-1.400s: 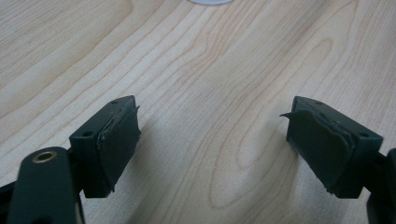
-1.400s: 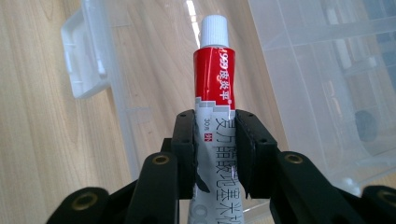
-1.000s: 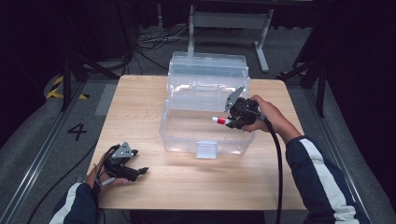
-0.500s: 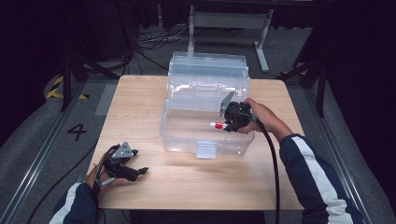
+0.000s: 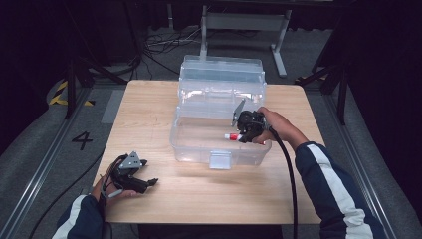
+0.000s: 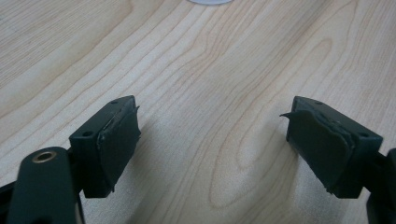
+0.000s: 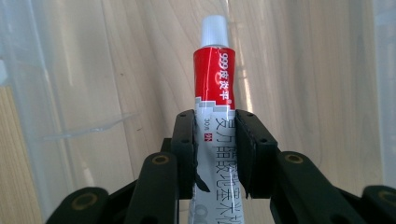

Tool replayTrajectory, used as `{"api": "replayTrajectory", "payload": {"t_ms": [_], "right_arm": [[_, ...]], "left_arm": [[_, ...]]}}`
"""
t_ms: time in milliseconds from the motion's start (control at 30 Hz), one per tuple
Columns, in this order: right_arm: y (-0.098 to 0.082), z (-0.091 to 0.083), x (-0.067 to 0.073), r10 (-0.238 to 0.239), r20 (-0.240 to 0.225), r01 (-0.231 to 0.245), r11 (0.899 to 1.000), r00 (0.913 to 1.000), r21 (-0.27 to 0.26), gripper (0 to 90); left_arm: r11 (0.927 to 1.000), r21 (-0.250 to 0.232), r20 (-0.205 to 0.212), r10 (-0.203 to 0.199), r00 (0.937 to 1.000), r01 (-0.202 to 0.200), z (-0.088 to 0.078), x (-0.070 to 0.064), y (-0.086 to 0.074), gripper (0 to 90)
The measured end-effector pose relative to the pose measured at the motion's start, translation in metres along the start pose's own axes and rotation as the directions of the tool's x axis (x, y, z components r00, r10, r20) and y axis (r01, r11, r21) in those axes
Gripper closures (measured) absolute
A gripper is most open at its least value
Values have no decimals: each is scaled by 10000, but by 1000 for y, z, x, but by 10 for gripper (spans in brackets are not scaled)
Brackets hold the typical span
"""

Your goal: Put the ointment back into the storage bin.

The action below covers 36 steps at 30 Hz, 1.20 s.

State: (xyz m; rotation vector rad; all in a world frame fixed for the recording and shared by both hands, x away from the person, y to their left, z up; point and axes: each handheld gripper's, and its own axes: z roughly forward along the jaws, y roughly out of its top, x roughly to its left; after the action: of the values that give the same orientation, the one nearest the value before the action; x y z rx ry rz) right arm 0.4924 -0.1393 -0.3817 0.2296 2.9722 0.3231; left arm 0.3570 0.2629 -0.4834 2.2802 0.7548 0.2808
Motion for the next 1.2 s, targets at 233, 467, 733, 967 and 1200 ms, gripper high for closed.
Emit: {"api": "replayTrajectory", "payload": {"t_ms": [233, 467, 733, 967, 1200], "right_arm": [[-1, 5, -1, -15, -77, 16, 9998, 10000, 184, 706], [-2, 10, -1, -36, -245, 42, 9997, 9997, 261, 705], [-3, 14, 0, -32, -392, 49, 9991, 9992, 421, 695], [-5, 10, -1, 72, -236, -66, 9996, 9997, 278, 676], [-7, 4, -1, 157, -95, -157, 9999, 9998, -32, 676]], "left_arm": [[10000, -1, -6, 6, 10000, -6, 0, 0, 0, 174], [10000, -2, -5, 6, 10000, -6, 0, 0, 0, 174], [10000, -4, -3, 3, 10000, -3, 0, 0, 0, 174], [10000, -2, 2, 3, 10000, -3, 0, 0, 0, 173], [10000, -2, 2, -4, 10000, 4, 0, 0, 0, 173]]}}
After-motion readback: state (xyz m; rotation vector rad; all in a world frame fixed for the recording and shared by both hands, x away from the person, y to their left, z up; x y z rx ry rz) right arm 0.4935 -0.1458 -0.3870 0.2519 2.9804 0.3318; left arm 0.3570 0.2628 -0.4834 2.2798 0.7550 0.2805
